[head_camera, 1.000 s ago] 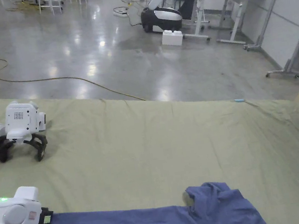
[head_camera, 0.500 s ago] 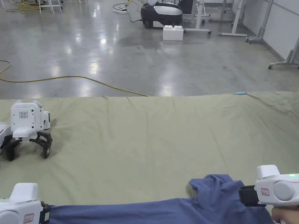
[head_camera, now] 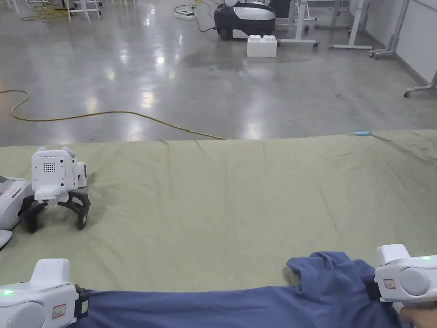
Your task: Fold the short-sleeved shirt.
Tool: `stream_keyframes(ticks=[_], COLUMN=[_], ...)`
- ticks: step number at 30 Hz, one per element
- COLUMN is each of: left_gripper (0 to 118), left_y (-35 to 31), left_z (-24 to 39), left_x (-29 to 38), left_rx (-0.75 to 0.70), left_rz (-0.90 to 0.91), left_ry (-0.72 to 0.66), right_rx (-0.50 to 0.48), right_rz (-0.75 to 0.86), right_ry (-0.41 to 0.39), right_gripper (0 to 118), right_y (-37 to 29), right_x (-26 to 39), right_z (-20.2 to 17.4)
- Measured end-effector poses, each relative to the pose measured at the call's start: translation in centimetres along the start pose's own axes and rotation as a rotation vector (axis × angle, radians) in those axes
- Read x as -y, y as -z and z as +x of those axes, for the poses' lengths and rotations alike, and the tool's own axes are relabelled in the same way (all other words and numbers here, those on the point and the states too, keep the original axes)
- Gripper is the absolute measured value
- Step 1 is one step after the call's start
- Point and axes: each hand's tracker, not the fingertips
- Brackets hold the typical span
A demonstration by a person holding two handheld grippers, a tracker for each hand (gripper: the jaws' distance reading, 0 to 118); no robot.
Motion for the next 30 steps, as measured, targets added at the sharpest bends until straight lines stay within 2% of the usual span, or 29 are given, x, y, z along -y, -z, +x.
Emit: stream_keyframes(ticks=[2,6,10,13,23,30], left_gripper=[0,0,0,0,0,0], left_y=[-1.2,-4.3,-8.8,-13.4,-28.9,-34.9], left_z=[0.0,0.0,-0.8,-0.5,-1.1,-2.8], left_x=[-0.3,-0.2,-0.3,-1.0,-8.0,-14.3], left_rx=[0.003,-0.005,0.01,0.002,-0.038,-0.063], left_rz=[0.021,0.078,0.139,0.204,0.455,0.563], left_ry=[0.009,0.058,-0.032,-0.002,0.048,0.047], right_rx=[0.026,0.015,0.012,0.015,0.062,0.075], right_rz=[0.069,0.166,0.26,0.356,0.642,0.762], right_ry=[0.004,0.027,0.029,0.012,0.0,-0.013], right_gripper=[2,2,2,2,2,2], right_y=[-2.4,-8.2,-14.2,-19.7,-37.3,-45.3], right_x=[-0.1,0.0,0.5,0.4,-4.2,-9.7], right_z=[0.4,1.2,1.9,2.1,2.4,2.0])
